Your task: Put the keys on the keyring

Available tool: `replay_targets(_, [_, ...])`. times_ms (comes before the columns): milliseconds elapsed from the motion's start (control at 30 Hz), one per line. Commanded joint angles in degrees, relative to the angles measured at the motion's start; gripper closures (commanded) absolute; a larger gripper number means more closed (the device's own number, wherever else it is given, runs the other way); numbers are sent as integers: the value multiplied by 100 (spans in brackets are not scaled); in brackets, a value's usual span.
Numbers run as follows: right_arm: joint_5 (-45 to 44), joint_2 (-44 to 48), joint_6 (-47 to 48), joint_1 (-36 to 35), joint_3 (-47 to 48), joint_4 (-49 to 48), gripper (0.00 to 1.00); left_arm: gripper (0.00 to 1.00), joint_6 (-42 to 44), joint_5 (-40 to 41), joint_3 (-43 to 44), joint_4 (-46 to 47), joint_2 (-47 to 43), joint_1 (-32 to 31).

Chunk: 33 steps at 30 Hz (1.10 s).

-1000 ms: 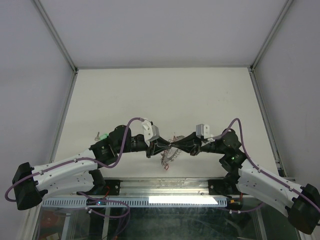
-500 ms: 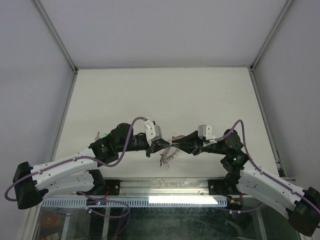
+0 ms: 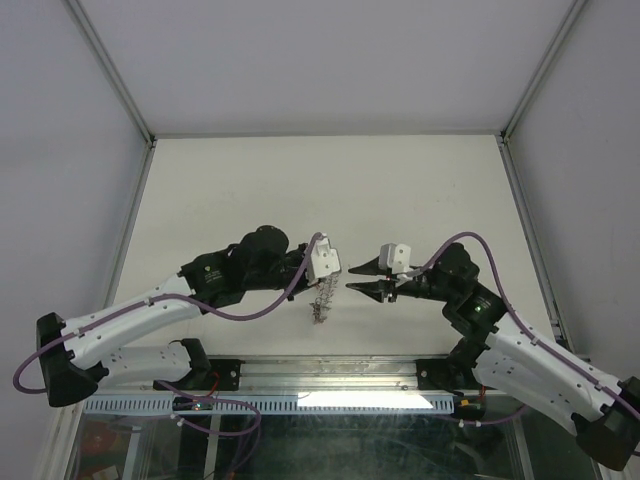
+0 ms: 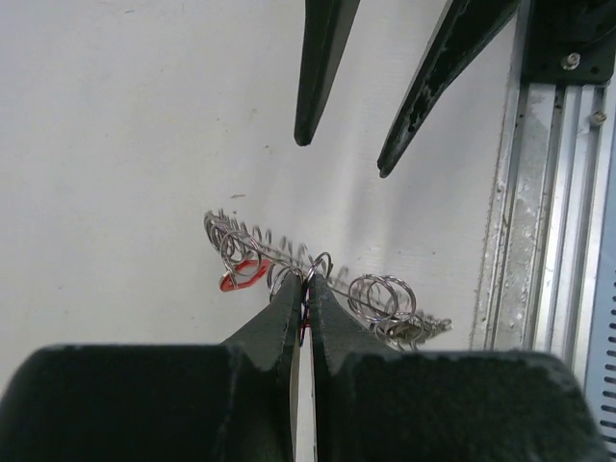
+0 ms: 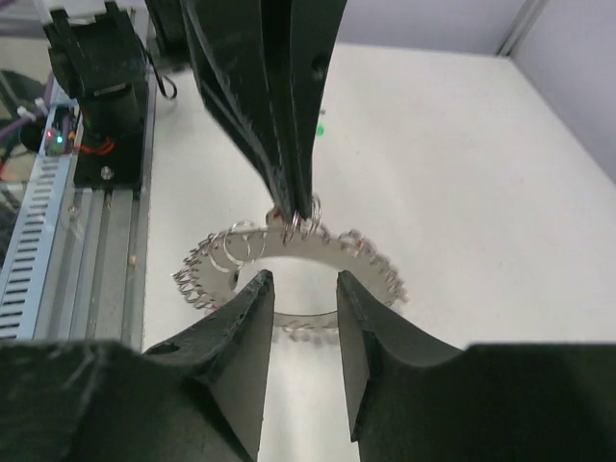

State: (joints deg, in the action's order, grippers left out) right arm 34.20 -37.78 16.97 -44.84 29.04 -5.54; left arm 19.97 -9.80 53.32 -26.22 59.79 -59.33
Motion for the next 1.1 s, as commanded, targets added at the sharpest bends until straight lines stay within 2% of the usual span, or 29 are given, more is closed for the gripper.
replay_targets(0, [38,-180,246,-18,227,435,65,100,767,345,750,-736,246,-52])
replay_targets(167, [59,-534,-470,-13,64,-255,66,100,1222,557,1387,-1505,740,-53])
replay_targets(233, [140,-674,-860,73,-114,-753,71,100,1342,620,1600,-1765,916,-52])
replay_targets(300, [140,-820,-860,154,-315,-1467,71,100,1441,694,1821,-2052,1081,-48])
replay_targets(333, [523,-906,-1419,159,-406,-1801,72,100,1487,723,1917,-2175,1164,-52])
replay_targets(567, [1070,-1398,-2373,379,-907,-3457,69,100,1622,589,2201,-2440,1420,-52])
replay_targets(1067, [1210,-2269,-2534,379,-832,-4290,71,100,1721,315,2375,-2458,1554,-52])
